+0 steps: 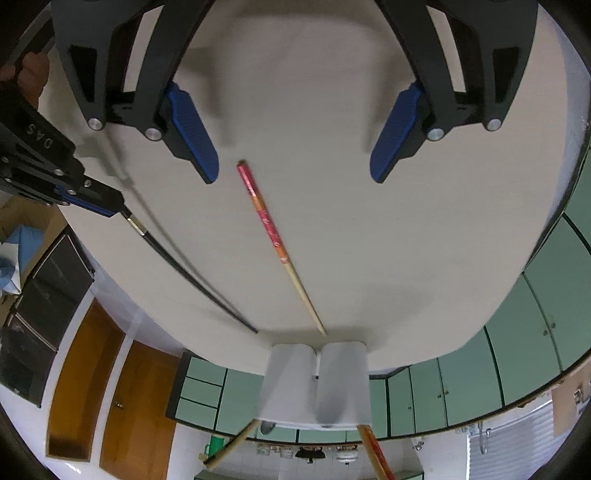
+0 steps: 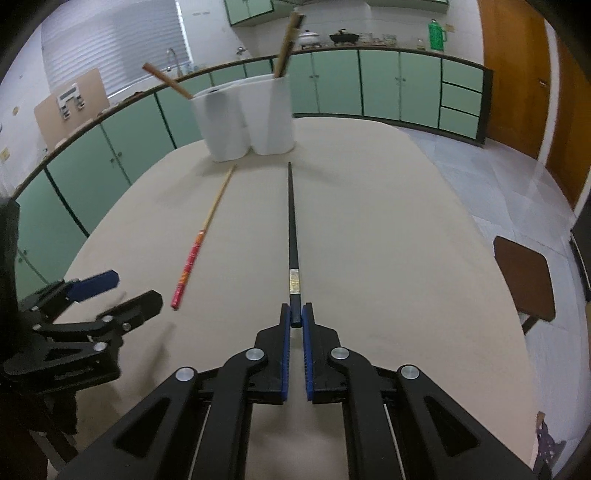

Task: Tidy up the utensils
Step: 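Grasp the black chopstick with the right tool while the left tool grasps the red one, then lift both chopsticks and carry them over the white holder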

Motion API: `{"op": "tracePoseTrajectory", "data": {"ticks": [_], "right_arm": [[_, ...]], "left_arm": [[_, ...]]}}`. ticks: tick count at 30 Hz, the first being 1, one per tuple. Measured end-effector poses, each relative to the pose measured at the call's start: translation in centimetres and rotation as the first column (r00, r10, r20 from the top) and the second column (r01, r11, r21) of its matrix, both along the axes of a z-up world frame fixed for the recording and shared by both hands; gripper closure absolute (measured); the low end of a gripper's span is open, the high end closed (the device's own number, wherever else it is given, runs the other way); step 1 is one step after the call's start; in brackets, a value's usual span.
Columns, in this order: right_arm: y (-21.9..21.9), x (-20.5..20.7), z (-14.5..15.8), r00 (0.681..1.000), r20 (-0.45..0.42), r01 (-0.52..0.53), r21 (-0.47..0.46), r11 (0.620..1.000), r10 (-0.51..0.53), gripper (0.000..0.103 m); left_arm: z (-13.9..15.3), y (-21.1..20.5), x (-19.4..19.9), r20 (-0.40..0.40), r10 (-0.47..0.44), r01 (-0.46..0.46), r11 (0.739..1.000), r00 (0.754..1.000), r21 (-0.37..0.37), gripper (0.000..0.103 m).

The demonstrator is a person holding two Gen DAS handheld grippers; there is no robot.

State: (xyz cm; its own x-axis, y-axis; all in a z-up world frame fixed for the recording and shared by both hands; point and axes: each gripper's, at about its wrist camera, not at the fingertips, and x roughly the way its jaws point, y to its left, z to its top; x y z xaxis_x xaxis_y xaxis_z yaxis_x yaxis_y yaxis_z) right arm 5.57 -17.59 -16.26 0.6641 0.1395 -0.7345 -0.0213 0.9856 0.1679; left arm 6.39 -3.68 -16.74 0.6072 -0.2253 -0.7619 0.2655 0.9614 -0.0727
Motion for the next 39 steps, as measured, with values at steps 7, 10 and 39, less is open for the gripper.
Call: {"op": "tracePoseTrajectory", "data": {"ticks": [7, 10, 39], "right_arm": [[-0.8, 0.0, 0.1, 1.0, 0.007, 0.006, 0.024, 1.0, -0.006, 0.097], [-0.8, -0.1, 0.1, 1.0, 0.008, 0.007, 0.03, 1.0, -0.007, 0.097], [-1.7, -0.4, 7.3, 0.983, 0.185, -0.009, 0.016, 1.0, 0.006, 0.097]], "left_arm": [[-0.9, -1.4, 0.9, -0.027, 0.022, -0.022, 1.0, 0.999, 0.015, 0.047], [-0.8, -1.8, 1.0, -0.024, 0.023, -0.023, 1.0, 0.999, 0.022, 0.06], [8.6, -0.7, -1.0, 0.181, 0.048, -0.041, 0.998, 0.982, -0.041, 0.098]]}}
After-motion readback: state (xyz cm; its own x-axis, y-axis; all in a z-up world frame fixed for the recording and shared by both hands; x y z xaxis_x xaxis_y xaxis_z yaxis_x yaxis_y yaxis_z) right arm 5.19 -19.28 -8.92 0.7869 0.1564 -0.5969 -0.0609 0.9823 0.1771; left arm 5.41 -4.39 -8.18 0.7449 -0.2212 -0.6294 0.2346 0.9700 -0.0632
